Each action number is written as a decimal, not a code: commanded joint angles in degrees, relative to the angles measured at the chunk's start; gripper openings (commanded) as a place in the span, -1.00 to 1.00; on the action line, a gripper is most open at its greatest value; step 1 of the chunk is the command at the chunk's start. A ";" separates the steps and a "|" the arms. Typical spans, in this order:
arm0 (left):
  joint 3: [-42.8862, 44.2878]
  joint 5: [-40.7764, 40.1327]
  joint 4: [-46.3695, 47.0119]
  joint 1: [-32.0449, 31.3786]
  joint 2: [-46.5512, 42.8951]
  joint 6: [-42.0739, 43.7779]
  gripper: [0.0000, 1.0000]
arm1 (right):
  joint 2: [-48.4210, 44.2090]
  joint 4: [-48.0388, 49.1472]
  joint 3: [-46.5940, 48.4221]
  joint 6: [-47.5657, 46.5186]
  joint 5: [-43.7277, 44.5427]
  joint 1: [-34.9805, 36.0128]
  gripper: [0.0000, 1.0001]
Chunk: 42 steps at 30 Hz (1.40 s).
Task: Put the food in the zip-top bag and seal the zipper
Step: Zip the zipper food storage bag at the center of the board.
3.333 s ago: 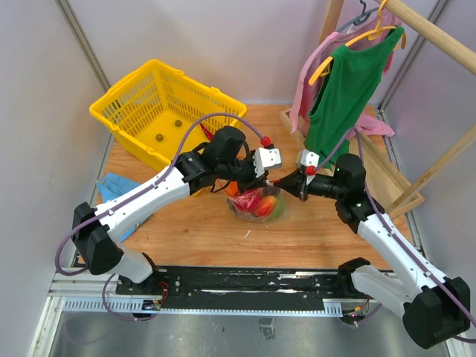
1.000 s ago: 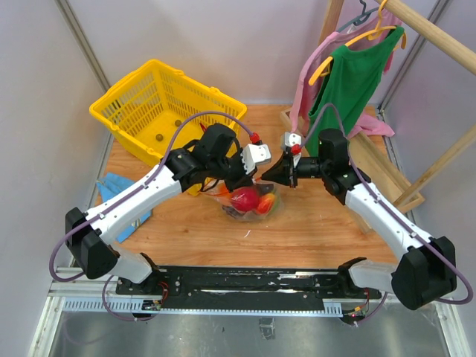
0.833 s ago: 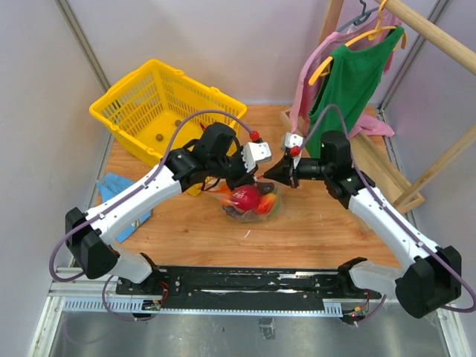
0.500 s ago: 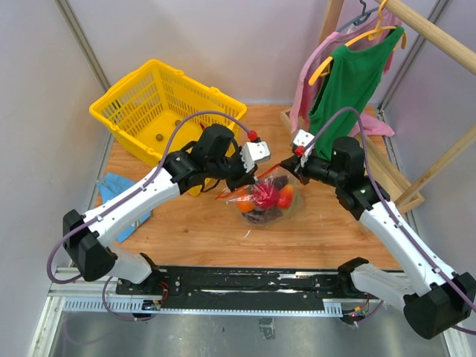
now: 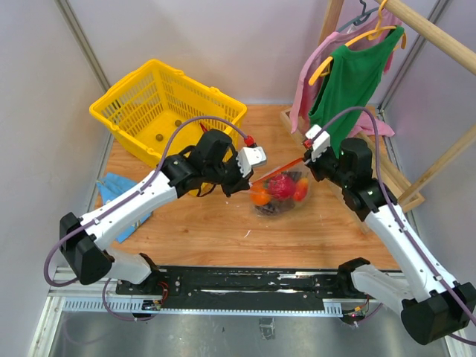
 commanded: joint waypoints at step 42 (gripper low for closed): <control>-10.10 -21.91 3.97 5.29 -12.31 -31.44 -0.11 | 5.23 -5.24 9.53 15.39 4.41 -2.78 0.97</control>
